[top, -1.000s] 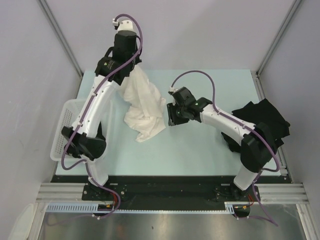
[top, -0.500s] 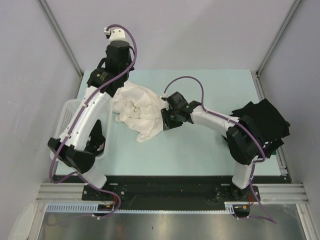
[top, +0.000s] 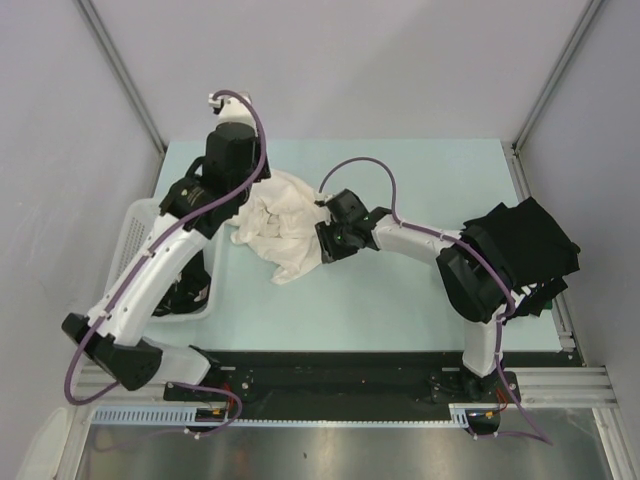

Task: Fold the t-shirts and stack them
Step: Flatten out the tshirt

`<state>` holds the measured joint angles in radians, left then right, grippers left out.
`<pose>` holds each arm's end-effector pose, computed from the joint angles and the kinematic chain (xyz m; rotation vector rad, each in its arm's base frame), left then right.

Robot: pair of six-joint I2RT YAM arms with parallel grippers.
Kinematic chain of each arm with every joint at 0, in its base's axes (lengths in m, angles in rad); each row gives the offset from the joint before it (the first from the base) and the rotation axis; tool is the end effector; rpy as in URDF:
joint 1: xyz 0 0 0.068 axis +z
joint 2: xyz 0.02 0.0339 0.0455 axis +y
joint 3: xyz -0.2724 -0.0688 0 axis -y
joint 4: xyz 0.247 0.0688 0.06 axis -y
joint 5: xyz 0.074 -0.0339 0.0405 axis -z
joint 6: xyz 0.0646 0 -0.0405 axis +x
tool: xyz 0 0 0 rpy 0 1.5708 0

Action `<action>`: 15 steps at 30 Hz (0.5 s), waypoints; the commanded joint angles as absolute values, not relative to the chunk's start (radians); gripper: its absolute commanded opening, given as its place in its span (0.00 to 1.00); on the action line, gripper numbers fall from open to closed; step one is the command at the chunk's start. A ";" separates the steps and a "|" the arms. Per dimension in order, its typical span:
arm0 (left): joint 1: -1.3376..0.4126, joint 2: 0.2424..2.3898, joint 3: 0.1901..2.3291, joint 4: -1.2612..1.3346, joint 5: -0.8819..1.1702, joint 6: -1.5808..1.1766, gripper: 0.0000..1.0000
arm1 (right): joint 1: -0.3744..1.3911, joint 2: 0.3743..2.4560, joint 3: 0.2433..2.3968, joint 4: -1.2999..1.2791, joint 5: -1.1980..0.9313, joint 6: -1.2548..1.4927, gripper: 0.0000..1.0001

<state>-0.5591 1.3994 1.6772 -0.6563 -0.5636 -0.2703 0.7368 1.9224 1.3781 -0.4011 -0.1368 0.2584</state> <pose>0.2846 -0.1374 0.4598 -0.0936 1.8862 -0.0156 0.3177 0.3001 0.1808 -0.6719 2.5122 0.5577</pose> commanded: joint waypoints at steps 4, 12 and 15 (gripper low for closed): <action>-0.578 1.194 1.484 -0.525 -0.462 -0.261 0.43 | 0.710 1.942 1.377 -0.342 -0.103 0.207 0.42; -0.577 1.098 1.414 -0.549 -0.460 -0.270 0.44 | 0.689 1.990 1.378 -0.304 -0.089 0.204 0.41; -0.578 1.085 1.419 -0.572 -0.462 -0.264 0.44 | 0.689 2.013 1.378 -0.282 -0.091 0.210 0.41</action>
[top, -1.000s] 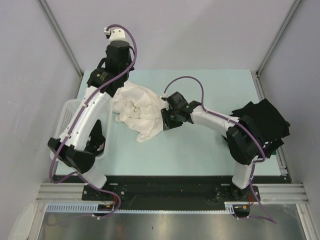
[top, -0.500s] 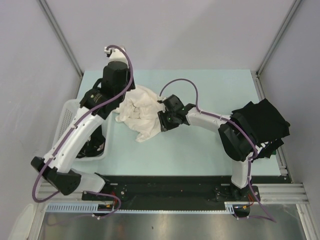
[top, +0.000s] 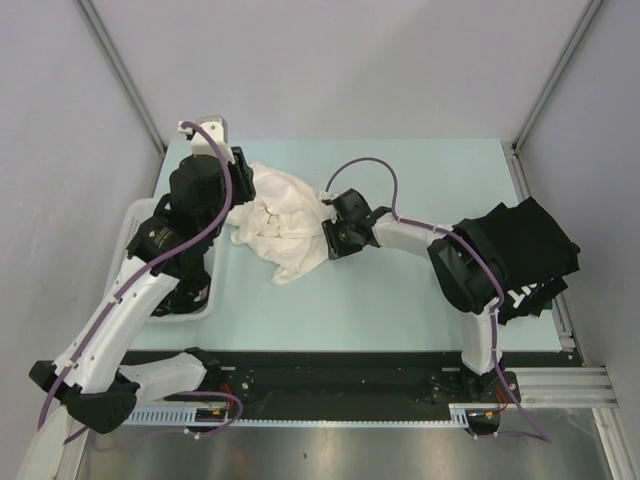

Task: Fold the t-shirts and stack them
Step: Flatten out the tshirt

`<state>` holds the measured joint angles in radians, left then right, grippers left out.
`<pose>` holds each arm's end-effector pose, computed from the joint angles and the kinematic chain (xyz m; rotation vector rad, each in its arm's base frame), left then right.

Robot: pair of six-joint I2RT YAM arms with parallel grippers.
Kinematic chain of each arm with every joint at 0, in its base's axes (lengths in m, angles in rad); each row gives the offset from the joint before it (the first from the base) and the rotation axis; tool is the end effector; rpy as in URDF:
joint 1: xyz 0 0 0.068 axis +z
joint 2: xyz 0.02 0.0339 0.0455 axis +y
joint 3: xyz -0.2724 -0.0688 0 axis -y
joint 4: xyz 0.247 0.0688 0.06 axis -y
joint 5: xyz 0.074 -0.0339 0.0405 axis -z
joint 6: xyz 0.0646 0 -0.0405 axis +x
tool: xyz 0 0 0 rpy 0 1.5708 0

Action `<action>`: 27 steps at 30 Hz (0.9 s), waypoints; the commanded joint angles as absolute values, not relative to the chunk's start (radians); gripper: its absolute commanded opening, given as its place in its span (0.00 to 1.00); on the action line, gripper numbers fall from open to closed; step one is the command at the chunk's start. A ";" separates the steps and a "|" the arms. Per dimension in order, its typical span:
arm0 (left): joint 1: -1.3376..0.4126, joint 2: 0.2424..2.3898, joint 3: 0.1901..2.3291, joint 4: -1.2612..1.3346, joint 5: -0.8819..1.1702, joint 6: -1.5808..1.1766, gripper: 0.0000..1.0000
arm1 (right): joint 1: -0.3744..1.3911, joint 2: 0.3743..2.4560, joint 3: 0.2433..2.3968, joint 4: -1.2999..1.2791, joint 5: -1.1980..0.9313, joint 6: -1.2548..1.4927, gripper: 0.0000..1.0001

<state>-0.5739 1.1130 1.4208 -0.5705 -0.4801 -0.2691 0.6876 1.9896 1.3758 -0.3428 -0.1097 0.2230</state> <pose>0.2208 -0.1072 0.4558 -0.0597 1.8051 -0.1603 0.3409 0.2891 0.1562 -0.6411 2.5139 0.4896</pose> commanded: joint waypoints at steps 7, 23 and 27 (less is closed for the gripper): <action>-0.578 1.071 1.436 -0.611 -0.469 -0.236 0.44 | 0.686 2.045 1.379 -0.230 -0.112 0.235 0.41; -0.578 1.095 1.459 -0.624 -0.451 -0.226 0.44 | 0.689 2.097 1.379 -0.187 -0.144 0.285 0.36; -0.578 1.094 1.471 -0.634 -0.454 -0.219 0.44 | 0.696 2.120 1.379 -0.181 -0.149 0.288 0.30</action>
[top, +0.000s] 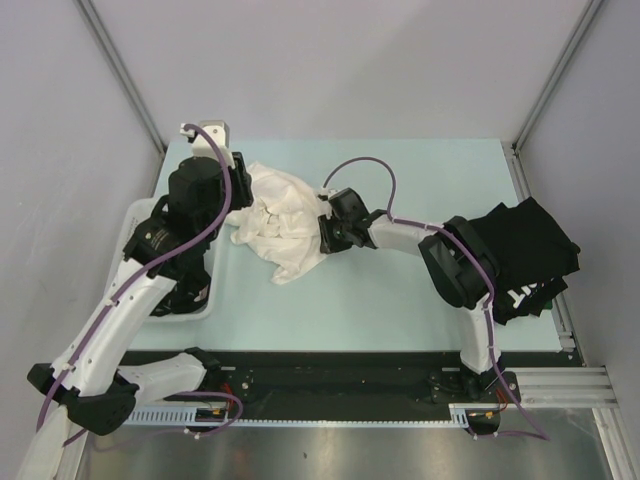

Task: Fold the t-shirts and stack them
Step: Flatten out the tshirt

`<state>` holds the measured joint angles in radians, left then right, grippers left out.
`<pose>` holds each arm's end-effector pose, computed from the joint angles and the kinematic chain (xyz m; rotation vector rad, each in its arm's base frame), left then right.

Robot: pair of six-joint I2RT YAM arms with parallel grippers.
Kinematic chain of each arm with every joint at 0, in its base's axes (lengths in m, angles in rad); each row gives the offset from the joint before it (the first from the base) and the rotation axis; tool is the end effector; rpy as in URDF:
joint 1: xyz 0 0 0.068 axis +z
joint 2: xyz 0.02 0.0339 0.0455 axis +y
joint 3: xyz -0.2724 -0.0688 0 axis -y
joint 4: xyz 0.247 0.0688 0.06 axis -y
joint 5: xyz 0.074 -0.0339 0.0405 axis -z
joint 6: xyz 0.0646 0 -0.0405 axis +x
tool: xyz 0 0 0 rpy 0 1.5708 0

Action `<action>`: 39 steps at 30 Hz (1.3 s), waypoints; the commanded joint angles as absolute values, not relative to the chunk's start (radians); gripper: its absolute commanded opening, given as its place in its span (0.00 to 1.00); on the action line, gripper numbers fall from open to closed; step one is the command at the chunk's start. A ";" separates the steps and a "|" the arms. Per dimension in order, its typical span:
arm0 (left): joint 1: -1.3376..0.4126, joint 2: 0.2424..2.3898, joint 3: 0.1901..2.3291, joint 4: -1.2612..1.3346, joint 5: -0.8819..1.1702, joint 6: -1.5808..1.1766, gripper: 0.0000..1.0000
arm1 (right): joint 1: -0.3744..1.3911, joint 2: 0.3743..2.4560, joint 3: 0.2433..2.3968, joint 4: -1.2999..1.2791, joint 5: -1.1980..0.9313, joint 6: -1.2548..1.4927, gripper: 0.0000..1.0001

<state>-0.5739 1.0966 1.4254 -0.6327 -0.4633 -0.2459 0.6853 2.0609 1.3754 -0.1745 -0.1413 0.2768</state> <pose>0.2137 -0.1038 0.4530 -0.0139 1.8440 -0.1387 0.3561 0.3029 0.1394 -0.5739 2.4456 0.5888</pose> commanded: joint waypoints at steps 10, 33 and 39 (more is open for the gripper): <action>-0.578 1.078 1.463 -0.637 -0.463 -0.218 0.44 | 0.701 2.129 1.379 -0.199 -0.134 0.276 0.00; -0.577 1.172 1.315 -0.523 -0.404 -0.259 0.49 | 0.149 1.664 1.836 -0.632 0.095 0.115 0.00; -0.577 1.219 1.302 -0.506 -0.319 -0.281 0.48 | 0.156 1.678 1.832 -0.644 0.022 0.169 0.00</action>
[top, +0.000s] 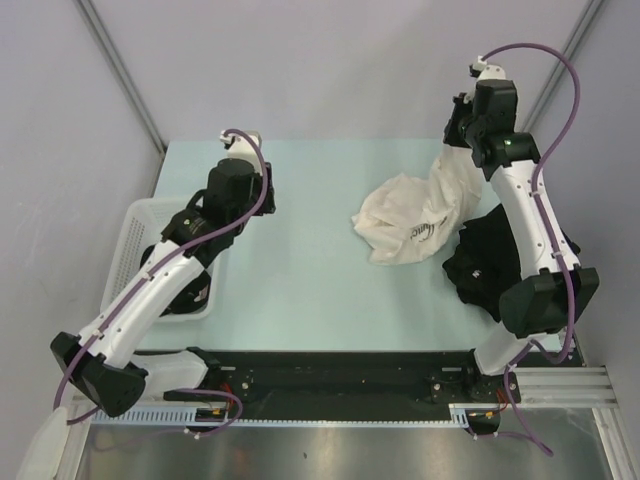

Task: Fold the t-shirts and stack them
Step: Flatten out the tshirt

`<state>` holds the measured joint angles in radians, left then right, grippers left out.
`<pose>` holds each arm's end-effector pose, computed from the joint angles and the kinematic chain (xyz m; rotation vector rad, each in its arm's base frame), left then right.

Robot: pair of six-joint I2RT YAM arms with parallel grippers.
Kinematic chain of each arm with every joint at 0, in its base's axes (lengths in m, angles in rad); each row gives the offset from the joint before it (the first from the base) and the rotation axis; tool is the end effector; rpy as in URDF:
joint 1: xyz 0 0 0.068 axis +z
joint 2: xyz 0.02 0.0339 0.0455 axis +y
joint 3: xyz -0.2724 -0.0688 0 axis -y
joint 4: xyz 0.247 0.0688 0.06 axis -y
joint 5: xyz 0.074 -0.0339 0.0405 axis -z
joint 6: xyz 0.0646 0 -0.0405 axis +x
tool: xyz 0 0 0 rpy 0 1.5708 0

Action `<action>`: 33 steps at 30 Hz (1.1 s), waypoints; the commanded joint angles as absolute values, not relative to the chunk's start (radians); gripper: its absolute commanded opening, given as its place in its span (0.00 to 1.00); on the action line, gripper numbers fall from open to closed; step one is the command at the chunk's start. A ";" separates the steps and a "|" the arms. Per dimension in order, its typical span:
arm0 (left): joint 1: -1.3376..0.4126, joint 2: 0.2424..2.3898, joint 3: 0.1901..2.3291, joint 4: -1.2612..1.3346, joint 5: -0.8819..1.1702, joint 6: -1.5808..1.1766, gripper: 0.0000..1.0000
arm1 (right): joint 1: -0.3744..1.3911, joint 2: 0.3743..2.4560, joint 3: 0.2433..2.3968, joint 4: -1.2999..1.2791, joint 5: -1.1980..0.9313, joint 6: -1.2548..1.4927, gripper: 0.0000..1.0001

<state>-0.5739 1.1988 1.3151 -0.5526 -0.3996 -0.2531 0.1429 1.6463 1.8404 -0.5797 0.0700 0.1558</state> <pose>0.2491 -0.1311 0.3991 0.0633 1.9722 -0.1381 0.3962 0.0524 0.4396 0.0588 1.9567 0.1283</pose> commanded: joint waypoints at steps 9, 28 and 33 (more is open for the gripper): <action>-0.578 1.221 1.241 -0.482 -0.299 -0.319 0.48 | 0.195 1.822 1.997 -0.583 -0.182 0.302 0.00; -0.578 1.106 1.051 -0.476 -0.331 -0.400 0.47 | 0.523 2.068 2.560 -0.374 -0.296 0.351 0.00; -0.578 1.127 1.049 -0.462 -0.299 -0.405 0.47 | 0.470 1.958 2.504 -0.341 -0.197 0.223 0.00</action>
<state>-0.5739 1.1339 1.0527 -0.4980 -0.3191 -0.3779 0.5144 2.1189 2.5214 -0.4690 -0.2638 0.3096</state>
